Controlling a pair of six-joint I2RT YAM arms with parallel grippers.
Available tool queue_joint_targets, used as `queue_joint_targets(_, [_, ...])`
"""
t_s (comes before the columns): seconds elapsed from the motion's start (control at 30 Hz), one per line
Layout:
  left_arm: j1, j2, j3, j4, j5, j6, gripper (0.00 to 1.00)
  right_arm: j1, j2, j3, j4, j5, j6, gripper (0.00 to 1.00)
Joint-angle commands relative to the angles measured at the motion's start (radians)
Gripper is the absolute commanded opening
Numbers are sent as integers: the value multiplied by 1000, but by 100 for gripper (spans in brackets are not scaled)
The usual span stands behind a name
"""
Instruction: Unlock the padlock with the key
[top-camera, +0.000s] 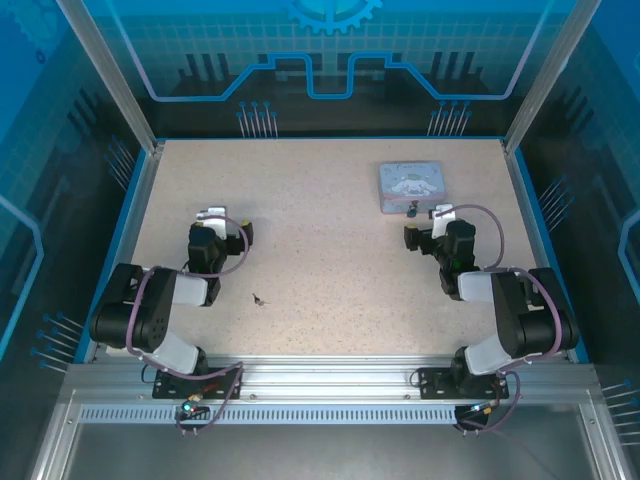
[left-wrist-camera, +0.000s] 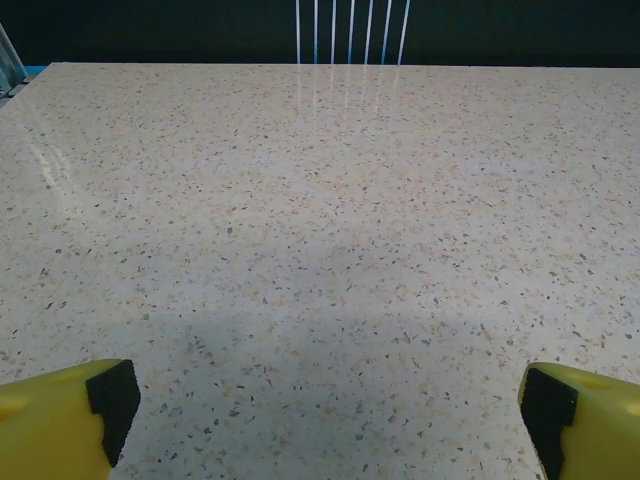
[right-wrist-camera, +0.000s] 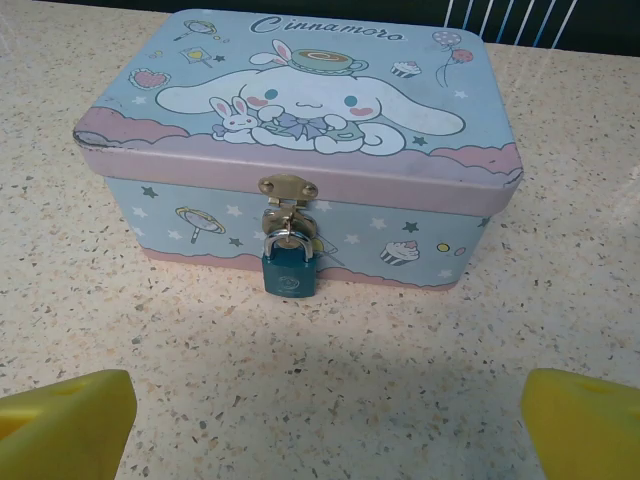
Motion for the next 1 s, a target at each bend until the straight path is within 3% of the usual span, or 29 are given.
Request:
queue_joint_targets(0.0, [8,-1,6,2,33,1,99,-10,-3,17,6,-11,-17,100])
queue_joint_targets(0.47, [43,-2,28,-40,52,-37,99,-24,-5,15,6,-37,-13,100])
queue_joint_targets(0.57, [42,-19,20,-37,45,-38,99,-21,-30,13,-8,15,8,100])
queue_joint_targets(0.73, [40,-141,61,-212,1,-47,99,-15,-229,41,-220,146,61,100])
queue_joint_targets(0.83, [33,-203,118,-355,-10,-46,99,-46,-300,173,-531,222,289,100])
queue_joint_targets(0.97, [29,-273,224,-556,-9,-142,99,-172,-228,427,-867,85,485,100])
